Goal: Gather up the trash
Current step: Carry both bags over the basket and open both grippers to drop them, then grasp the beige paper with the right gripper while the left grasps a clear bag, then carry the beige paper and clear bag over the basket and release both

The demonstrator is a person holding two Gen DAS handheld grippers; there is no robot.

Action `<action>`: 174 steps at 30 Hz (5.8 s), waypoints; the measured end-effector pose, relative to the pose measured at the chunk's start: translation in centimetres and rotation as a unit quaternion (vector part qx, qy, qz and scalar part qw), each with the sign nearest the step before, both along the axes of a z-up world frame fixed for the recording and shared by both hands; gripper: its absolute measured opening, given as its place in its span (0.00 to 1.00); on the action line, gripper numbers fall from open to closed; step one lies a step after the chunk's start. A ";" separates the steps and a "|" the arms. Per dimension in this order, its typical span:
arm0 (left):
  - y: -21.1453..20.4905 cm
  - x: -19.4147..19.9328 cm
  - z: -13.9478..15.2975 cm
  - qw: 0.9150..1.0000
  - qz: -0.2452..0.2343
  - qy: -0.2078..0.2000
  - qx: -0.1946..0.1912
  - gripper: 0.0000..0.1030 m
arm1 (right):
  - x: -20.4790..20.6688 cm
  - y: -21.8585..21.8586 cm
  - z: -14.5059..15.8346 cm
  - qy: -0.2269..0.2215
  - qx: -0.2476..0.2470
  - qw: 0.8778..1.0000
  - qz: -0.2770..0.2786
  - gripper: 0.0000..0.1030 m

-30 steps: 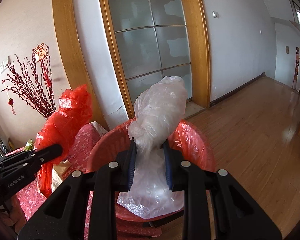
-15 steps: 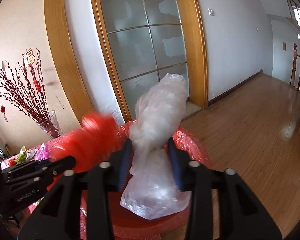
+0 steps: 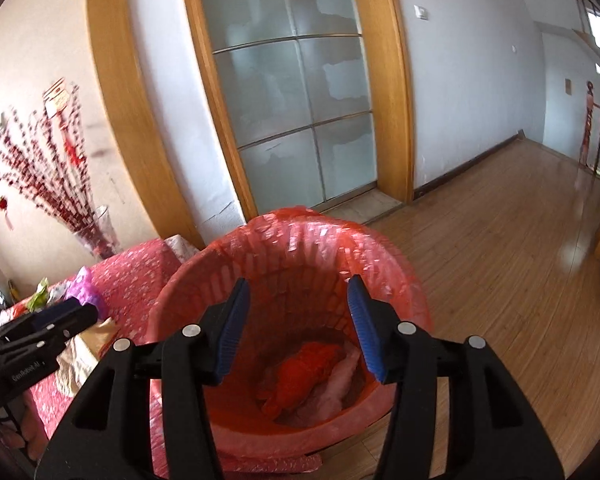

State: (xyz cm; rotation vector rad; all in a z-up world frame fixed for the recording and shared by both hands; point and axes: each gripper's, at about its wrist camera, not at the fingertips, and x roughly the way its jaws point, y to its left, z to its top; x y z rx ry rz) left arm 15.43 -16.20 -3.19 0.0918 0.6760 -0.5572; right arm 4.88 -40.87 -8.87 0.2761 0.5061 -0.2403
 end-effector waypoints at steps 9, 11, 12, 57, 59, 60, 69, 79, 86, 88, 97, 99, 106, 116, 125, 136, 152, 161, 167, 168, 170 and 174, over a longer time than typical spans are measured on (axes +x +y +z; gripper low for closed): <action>11.0 -1.4 1.0 0.994 0.106 -0.034 0.005 0.54 | 1.7 8.5 0.3 0.008 -0.025 0.995 0.098 0.50; 14.0 -1.8 1.4 0.989 0.141 -0.048 0.016 0.55 | 2.5 10.8 0.0 0.014 -0.024 0.992 0.124 0.50; 15.5 -2.0 1.5 0.986 0.158 -0.051 0.019 0.55 | 2.9 12.0 -0.2 0.018 -0.022 0.990 0.138 0.50; 25.7 -1.2 -0.5 0.970 0.242 -0.003 0.001 0.57 | 6.2 21.1 -3.8 0.073 -0.032 0.978 0.191 0.05; 24.3 -0.8 -0.9 0.973 0.231 0.001 0.015 0.57 | 6.1 20.7 -4.0 0.076 -0.027 0.979 0.189 0.05; 23.7 -0.5 -1.1 0.973 0.230 0.003 0.024 0.57 | 6.1 20.6 -4.1 0.077 -0.024 0.979 0.188 0.05; 22.3 1.2 -4.2 0.968 0.239 0.056 0.049 0.34 | 5.3 19.5 -4.3 0.077 -0.010 0.979 0.187 0.05; 22.8 -0.5 -2.6 0.976 0.216 0.033 0.024 0.17 | 4.8 19.1 -4.1 0.069 0.002 0.980 0.184 0.05; 23.2 -3.1 -0.2 0.982 0.190 0.000 0.000 0.14 | 4.6 18.9 -4.0 0.066 0.009 0.981 0.184 0.05; 23.1 -3.7 0.5 0.983 0.185 -0.009 -0.007 0.14 | 4.5 18.8 -3.9 0.064 0.009 0.981 0.184 0.05; 22.2 -6.0 3.4 0.986 0.160 -0.038 -0.028 0.14 | 4.0 18.5 -3.4 0.054 0.011 0.981 0.184 0.05; 21.9 -6.4 3.8 0.986 0.156 -0.044 -0.031 0.14 | 3.8 18.2 -3.3 0.052 0.012 0.982 0.182 0.05; 21.0 -7.2 5.7 0.988 0.137 -0.065 -0.041 0.14 | 3.3 17.2 -2.6 0.041 0.015 0.984 0.173 0.05; 18.3 -7.0 7.7 0.990 0.103 -0.081 -0.053 0.14 | 2.8 15.3 -1.7 0.028 0.018 0.988 0.154 0.05; 14.0 -5.1 6.8 0.993 0.063 -0.066 -0.068 0.14 | 2.0 12.1 -0.8 0.015 0.015 0.993 0.114 0.05; 7.1 -2.7 5.5 0.995 0.001 -0.041 -0.089 0.14 | 0.8 5.6 0.6 0.000 0.016 0.999 0.034 0.05; -1.6 -0.3 2.8 0.992 -0.079 -0.002 -0.102 0.14 | 1.0 -0.6 0.3 0.003 0.044 0.999 -0.022 0.05; -4.5 0.8 1.2 0.989 -0.102 0.022 -0.101 0.15 | 1.9 -2.5 -0.6 0.010 0.065 0.997 -0.032 0.05; -6.0 0.8 0.1 0.989 -0.110 0.037 -0.090 0.21 | 2.3 -3.4 -1.0 0.016 0.077 0.996 -0.036 0.09; -6.1 0.9 -0.1 0.989 -0.108 0.042 -0.089 0.26 | 2.5 -3.5 -1.1 0.020 0.081 0.996 -0.034 0.14; -6.1 1.3 -0.7 0.990 -0.101 0.052 -0.088 0.34 | 2.6 -3.8 -1.6 0.027 0.093 0.995 -0.033 0.27; -5.7 1.9 -1.5 0.991 -0.086 0.064 -0.083 0.41 | 2.3 -3.7 -2.1 0.031 0.093 0.995 -0.034 0.38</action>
